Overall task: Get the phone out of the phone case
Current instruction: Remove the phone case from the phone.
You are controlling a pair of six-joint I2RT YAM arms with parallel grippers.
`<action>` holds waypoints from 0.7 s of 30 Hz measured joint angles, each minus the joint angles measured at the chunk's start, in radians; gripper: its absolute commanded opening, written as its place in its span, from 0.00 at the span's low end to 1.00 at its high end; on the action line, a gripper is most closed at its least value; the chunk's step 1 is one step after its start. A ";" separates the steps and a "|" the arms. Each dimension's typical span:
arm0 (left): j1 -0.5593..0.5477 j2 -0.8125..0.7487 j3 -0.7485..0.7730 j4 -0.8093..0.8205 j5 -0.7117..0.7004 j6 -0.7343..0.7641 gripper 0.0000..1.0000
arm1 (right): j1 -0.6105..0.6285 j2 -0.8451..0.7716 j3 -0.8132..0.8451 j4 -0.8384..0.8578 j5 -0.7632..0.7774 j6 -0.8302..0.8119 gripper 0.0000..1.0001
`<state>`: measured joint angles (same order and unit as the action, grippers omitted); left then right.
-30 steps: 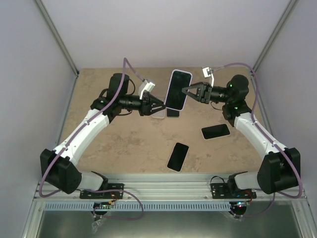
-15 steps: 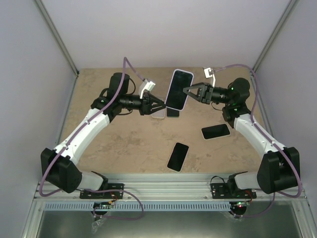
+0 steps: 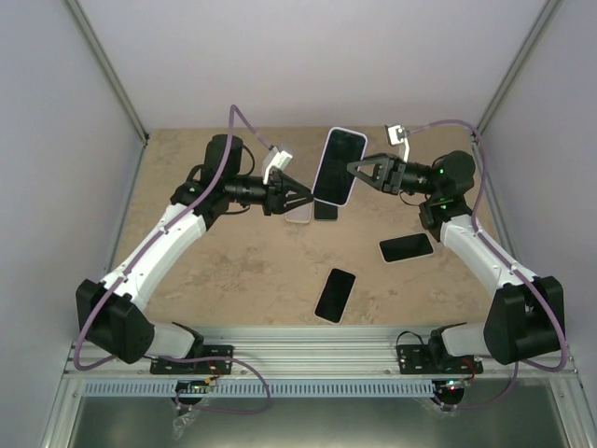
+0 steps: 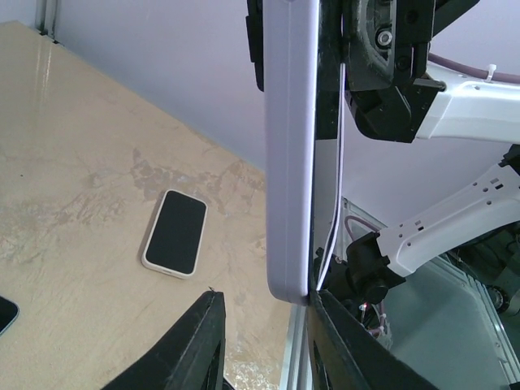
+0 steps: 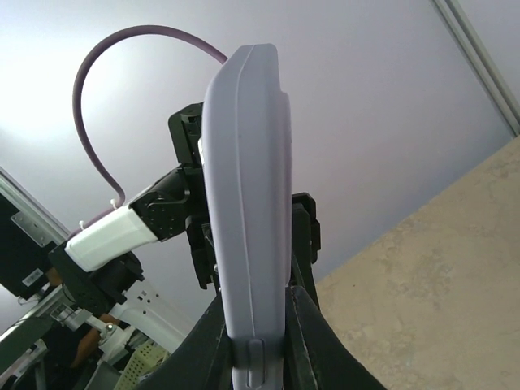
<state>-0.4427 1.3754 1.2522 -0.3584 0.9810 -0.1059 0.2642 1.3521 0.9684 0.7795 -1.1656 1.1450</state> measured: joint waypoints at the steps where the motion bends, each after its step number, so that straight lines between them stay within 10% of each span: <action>1: 0.000 0.000 0.000 0.002 0.002 0.000 0.29 | 0.000 0.000 0.000 0.006 -0.001 0.005 0.01; 21: 0.008 -0.021 -0.018 0.030 0.004 -0.011 0.28 | 0.000 0.006 -0.008 0.100 -0.014 0.088 0.01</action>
<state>-0.4343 1.3544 1.2343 -0.3286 0.9852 -0.1165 0.2638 1.3582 0.9600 0.8791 -1.1797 1.2327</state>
